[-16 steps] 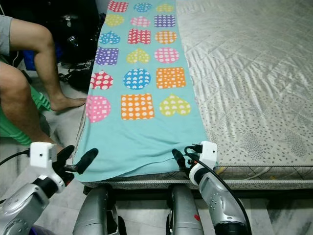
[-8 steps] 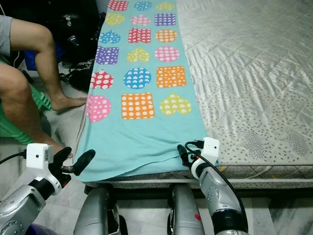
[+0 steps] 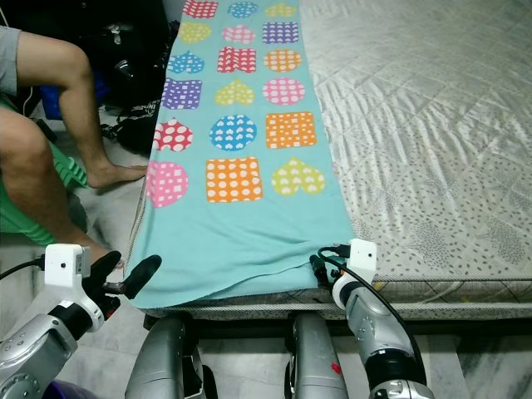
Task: Clean up the room
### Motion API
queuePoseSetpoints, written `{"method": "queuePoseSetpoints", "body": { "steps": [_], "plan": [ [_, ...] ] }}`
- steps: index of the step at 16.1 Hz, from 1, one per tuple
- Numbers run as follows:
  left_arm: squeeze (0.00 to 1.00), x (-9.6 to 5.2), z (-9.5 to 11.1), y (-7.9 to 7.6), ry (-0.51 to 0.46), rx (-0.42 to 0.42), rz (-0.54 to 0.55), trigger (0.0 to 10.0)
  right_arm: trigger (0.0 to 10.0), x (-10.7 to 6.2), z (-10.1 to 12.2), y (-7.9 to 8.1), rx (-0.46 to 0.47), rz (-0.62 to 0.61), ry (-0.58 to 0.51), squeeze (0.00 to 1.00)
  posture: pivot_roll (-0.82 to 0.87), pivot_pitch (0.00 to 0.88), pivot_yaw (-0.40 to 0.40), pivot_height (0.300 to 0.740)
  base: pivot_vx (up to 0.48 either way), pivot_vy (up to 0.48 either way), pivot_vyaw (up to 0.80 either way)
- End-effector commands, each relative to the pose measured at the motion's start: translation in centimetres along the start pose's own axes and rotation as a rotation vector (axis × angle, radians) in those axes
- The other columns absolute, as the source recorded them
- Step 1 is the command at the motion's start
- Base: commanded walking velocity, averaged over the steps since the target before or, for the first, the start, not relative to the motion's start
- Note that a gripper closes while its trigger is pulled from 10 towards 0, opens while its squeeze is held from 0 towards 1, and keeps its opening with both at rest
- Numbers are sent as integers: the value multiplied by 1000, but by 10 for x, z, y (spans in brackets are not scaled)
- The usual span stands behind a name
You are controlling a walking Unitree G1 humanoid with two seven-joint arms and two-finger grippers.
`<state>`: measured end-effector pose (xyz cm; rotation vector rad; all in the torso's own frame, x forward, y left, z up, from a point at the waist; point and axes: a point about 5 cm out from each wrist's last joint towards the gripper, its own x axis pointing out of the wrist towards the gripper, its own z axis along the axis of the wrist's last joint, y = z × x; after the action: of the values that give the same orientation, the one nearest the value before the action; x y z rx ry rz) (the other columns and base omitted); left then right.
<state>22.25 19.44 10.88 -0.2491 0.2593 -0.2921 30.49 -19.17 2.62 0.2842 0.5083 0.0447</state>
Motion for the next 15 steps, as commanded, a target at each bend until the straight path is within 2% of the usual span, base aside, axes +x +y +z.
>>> {"method": "queuePoseSetpoints", "body": {
  "steps": [1, 2, 3, 4, 5, 6, 7, 8, 9, 15],
  "plan": [
    [0, -2, 2, 3, 0, -5, 16, 10000, 8118, 3, -1, 5, 20, 7, 6, 0, 125, 204, 63, 587, 0, 0, 0],
    [0, -2, 2, 3, -1, -13, 18, 10000, 1843, 5, 1, 9, 48, 20, 5, 0, 126, 204, 64, 587, 0, 0, 0],
    [0, -2, 2, 3, -1, -14, 19, 10000, 1882, 6, 2, 13, 57, 33, 6, 0, 128, 203, 63, 587, 0, 0, 0],
    [0, -2, 2, 4, -1, -15, 21, 10000, 4706, 8, 5, 18, 75, 54, 5, 0, 129, 204, 64, 587, 0, 0, 0],
    [0, -2, 3, 4, -2, -16, 23, 10000, 8706, 9, 6, 21, 106, 62, 3, 0, 129, 204, 64, 587, 0, 0, 0],
    [0, -2, 3, 4, -3, -22, 26, 10000, 9333, 9, 7, 21, 123, 63, 3, 0, 129, 204, 64, 587, 0, 0, 0],
    [0, -2, 2, 4, -4, -23, 26, 10000, 8275, 10, 8, 22, 123, 60, -2, 0, 128, 205, 64, 587, 0, 0, 0],
    [0, -2, 3, 4, -4, -25, 26, 10000, 1608, 11, 9, 22, 127, 52, -5, 0, 128, 204, 64, 587, 0, 0, 0],
    [0, -1, 3, 3, -6, -26, 26, 10000, 0, 13, 10, 23, 138, 46, -9, 0, 128, 204, 64, 587, 0, 0, 0],
    [0, -1, 4, 5, -9, -30, 33, 10000, 0, 14, 9, 20, 128, 9, 5, 0, 131, 205, 62, 587, 0, 0, 0]
  ]
}}
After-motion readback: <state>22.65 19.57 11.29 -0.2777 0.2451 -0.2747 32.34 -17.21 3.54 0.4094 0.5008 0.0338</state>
